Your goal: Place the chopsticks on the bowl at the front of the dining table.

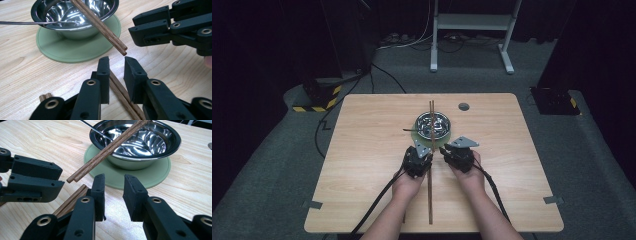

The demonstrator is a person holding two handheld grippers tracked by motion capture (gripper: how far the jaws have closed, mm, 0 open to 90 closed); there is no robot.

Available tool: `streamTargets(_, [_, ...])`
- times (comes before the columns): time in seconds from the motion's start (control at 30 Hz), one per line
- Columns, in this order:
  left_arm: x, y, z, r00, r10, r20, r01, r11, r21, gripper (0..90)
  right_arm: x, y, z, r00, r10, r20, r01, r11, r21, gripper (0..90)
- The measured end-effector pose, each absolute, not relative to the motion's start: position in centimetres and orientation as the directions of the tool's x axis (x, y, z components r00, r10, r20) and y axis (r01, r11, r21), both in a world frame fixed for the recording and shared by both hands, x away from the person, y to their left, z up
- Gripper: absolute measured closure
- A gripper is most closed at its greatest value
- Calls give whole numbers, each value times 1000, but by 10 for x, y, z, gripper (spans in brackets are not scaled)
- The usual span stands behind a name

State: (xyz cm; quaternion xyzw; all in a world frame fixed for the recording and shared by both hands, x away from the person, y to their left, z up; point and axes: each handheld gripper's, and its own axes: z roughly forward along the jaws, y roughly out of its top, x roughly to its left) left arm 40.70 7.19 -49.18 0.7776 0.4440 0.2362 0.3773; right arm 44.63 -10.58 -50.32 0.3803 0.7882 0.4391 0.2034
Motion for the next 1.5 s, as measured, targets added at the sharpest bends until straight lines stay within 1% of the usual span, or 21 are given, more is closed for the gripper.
streamTargets(0.53, [412, 70, -495, 492, 870, 36, 513, -323, 795, 765, 446, -106, -503, -629, 778, 14, 416, 321, 851, 707])
streamTargets(0.6, [411, 70, -494, 492, 870, 37, 515, -325, 794, 792, 446, -106, -503, -629, 778, 14, 416, 321, 851, 708])
streamTargets(0.63, [408, 72, -493, 491, 871, 34, 509, -317, 800, 827, 446, -106, -502, -632, 775, 14, 412, 320, 853, 723])
streamTargets(0.7, [407, 73, -492, 486, 873, 37, 503, -314, 806, 859, 445, -106, -501, -632, 774, 16, 408, 315, 857, 750])
streamTargets(0.73, [407, 75, -491, 479, 876, 47, 495, -315, 810, 859, 445, -106, -501, -632, 774, 16, 408, 315, 857, 750])
streamTargets(0.77, [412, 80, -487, 453, 891, 36, 488, -281, 826, 874, 444, -105, -499, -642, 767, 5, 394, 324, 860, 791])
streamTargets(0.8, [412, 80, -487, 453, 891, 36, 488, -281, 826, 879, 444, -105, -499, -642, 767, 5, 394, 324, 860, 791])
streamTargets(0.83, [416, 84, -485, 433, 901, 26, 484, -257, 836, 879, 443, -104, -499, -641, 767, 9, 395, 320, 861, 801])
streamTargets(0.87, [424, 85, -484, 410, 912, 7, 483, -223, 847, 888, 445, -101, -497, -640, 768, -15, 382, 336, 861, 834])
streamTargets(0.93, [431, 81, -485, 403, 915, -6, 482, -207, 851, 890, 450, -99, -496, -636, 772, -16, 394, 342, 853, 858])
streamTargets(1.0, [434, 78, -486, 410, 912, -2, 481, -214, 850, 890, 453, -98, -495, -631, 776, -2, 411, 336, 847, 861])
streamTargets(1.03, [437, 73, -488, 412, 911, 4, 470, -217, 855, 890, 459, -95, -493, -632, 775, -13, 415, 352, 839, 868])
streamTargets(1.1, [439, 71, -489, 411, 912, 9, 468, -219, 856, 890, 460, -94, -492, -631, 775, -14, 415, 353, 838, 868])
streamTargets(1.17, [444, 70, -492, 383, 924, -8, 466, -186, 865, 895, 465, -90, -490, -619, 785, -6, 435, 349, 830, 868])
streamTargets(1.23, [446, 70, -494, 383, 923, -16, 469, -180, 865, 895, 468, -88, -490, -618, 786, 2, 434, 339, 835, 860])
streamTargets(1.3, [447, 69, -495, 389, 921, -12, 462, -183, 868, 895, 469, -85, -491, -614, 789, -10, 434, 348, 831, 852])
streamTargets(1.47, [448, 69, -496, 384, 922, -37, 468, -160, 869, 893, 472, -82, -495, -608, 793, -34, 432, 366, 824, 848])
streamTargets(1.5, [449, 69, -497, 383, 922, -46, 476, -155, 866, 892, 472, -81, -496, -604, 796, -22, 438, 356, 825, 848])
